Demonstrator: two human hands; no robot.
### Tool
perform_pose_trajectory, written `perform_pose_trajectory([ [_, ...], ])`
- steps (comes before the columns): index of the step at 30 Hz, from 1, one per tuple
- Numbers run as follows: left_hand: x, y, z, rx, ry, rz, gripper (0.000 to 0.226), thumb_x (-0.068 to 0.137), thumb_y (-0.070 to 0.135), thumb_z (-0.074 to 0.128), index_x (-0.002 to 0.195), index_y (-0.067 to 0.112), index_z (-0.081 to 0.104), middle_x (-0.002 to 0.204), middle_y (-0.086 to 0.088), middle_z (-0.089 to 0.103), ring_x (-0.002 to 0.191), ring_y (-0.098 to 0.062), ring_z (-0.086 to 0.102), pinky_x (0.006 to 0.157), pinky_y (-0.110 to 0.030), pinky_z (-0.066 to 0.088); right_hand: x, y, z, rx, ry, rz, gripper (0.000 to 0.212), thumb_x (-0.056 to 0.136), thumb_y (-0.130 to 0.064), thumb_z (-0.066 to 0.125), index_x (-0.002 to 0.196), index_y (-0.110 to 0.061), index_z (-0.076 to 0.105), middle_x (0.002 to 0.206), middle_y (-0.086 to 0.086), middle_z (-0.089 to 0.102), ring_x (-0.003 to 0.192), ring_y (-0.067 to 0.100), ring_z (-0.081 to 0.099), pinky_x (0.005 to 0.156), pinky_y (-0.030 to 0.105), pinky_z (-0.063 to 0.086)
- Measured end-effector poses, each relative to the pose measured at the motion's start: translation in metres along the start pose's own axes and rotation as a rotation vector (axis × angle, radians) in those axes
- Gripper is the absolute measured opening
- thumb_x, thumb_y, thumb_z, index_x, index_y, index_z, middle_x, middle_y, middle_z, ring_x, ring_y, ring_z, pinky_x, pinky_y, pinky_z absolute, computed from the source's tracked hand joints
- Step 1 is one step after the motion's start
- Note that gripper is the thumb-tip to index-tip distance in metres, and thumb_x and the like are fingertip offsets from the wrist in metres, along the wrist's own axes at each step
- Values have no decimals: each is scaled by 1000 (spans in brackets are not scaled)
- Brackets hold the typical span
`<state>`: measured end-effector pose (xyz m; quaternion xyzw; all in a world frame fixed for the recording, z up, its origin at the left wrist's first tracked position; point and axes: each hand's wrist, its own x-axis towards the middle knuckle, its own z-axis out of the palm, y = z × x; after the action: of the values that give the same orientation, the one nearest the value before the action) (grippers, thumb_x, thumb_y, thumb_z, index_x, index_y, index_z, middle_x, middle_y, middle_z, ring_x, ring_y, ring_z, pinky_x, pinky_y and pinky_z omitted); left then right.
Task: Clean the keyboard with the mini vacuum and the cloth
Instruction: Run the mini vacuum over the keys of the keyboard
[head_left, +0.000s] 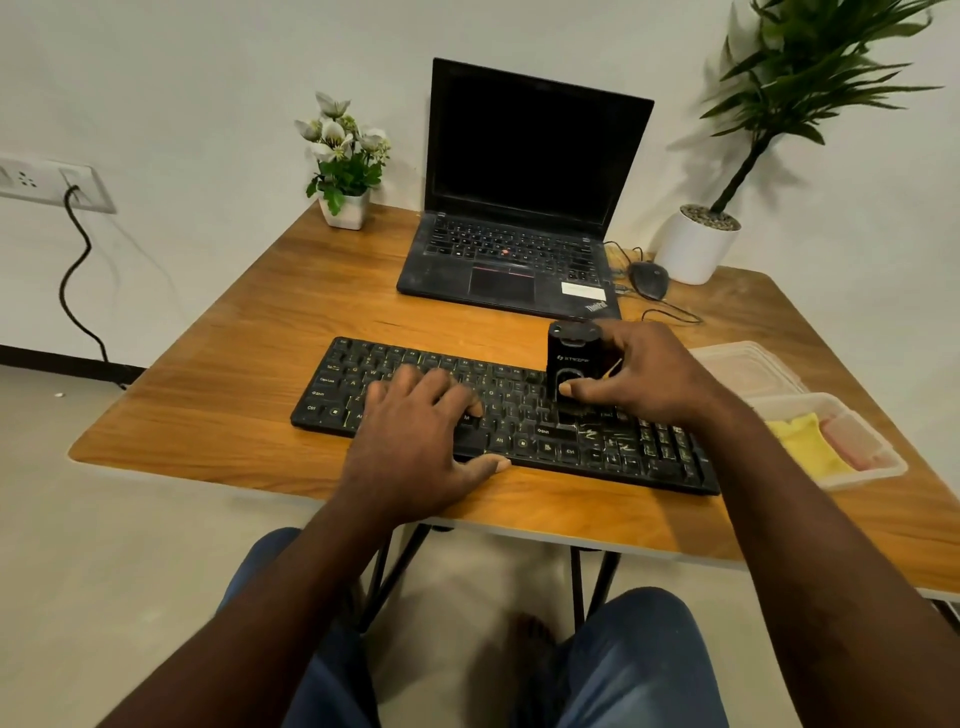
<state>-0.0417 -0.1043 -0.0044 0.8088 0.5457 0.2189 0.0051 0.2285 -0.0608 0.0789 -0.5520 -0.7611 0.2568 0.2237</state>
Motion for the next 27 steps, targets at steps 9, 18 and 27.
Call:
perform_pose_trajectory([
  [9,0,-1,-1,-2,-2,-3,67,78,85,48,124,36,57,125,8,53,119,-16,39,98,-41,35,7,-10,4,-22,61,5,49,80,-24,87,123,-32,67,107,-11,72,96,6,69,77,24,56],
  [18,0,0,-1,12,-11,-7,69,78,85,47,126,36,57,127,8,53,121,-17,39,98,-42,35,30,-36,32,26,107,29,52,82,-28,86,129,-26,65,113,-9,72,101,8,69,82,30,61],
  [27,1,0,0,12,-12,-33,73,75,87,46,126,36,57,126,8,55,119,-17,43,98,-41,37,5,-35,22,29,-234,-33,43,81,-28,87,119,-33,69,104,-3,76,93,13,72,80,33,62],
])
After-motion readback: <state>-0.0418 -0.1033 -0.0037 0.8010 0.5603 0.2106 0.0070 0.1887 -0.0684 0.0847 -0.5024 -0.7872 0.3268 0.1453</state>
